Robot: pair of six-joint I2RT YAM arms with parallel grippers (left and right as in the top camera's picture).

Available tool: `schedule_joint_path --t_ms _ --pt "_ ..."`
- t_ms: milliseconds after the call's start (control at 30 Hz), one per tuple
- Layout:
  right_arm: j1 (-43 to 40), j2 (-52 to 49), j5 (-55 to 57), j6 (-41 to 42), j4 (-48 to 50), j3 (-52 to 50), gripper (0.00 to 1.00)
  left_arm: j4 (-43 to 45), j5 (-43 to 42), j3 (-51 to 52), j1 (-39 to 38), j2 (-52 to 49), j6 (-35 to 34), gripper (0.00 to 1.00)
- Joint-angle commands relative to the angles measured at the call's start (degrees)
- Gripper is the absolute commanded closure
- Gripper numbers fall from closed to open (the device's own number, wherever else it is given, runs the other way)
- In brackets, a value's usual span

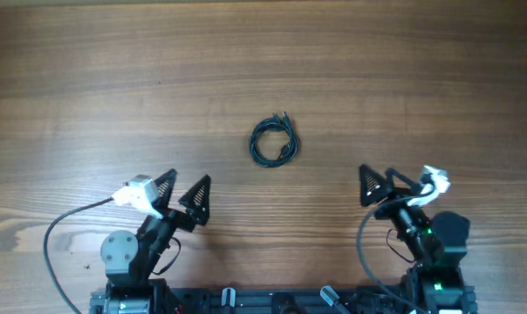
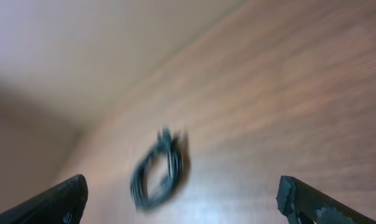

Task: Untangle cables
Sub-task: 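Move both grippers forward toward the black cable coil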

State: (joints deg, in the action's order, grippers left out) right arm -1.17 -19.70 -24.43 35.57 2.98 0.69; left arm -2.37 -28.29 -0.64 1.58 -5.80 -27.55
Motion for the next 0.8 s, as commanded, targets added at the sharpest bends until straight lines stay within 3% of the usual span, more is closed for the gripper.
schedule_joint_path --t_ms 0,133,300,400,533,600,667,700,767 --pt "0.0 -6.6 -8.8 -9.3 -2.5 9.0 0.00 -1.4 -6.1 -5.9 -0.3 -5.3 1.5 0.00" --pt "0.0 -14.9 -11.1 -15.4 -14.5 27.3 0.00 -8.7 -6.2 -18.2 -0.3 -14.7 3.9 0.00" --pt "0.0 -26.6 -11.6 -27.8 -48.0 55.5 0.00 -25.8 -6.2 -38.7 -0.3 -27.9 7.1 0.00" --pt "0.0 -32.7 -11.3 -33.0 -62.2 67.1 0.00 -35.7 -6.2 -49.1 -0.3 -33.8 10.6 0.00" --pt "0.0 -37.2 -9.4 -32.6 -68.4 69.9 0.00 -41.1 -9.0 -52.8 -0.3 -37.2 8.9 0.00" --pt "0.0 -39.5 -13.8 -38.1 -70.6 69.9 0.00 -42.2 -10.3 -52.8 -0.3 -37.3 9.1 0.00" --pt "0.7 -41.8 -15.0 -44.1 -72.0 69.9 0.01 -43.2 -10.1 -52.8 -0.3 -37.5 9.4 0.21" --pt "2.4 -43.4 -13.3 -44.7 -71.9 69.9 0.01 -43.9 -8.5 -52.9 -0.3 -38.1 9.3 0.21" --pt "7.4 -46.3 -9.7 -44.5 -70.6 69.9 0.00 -46.8 -1.4 -54.4 -0.3 -41.2 9.1 0.10"
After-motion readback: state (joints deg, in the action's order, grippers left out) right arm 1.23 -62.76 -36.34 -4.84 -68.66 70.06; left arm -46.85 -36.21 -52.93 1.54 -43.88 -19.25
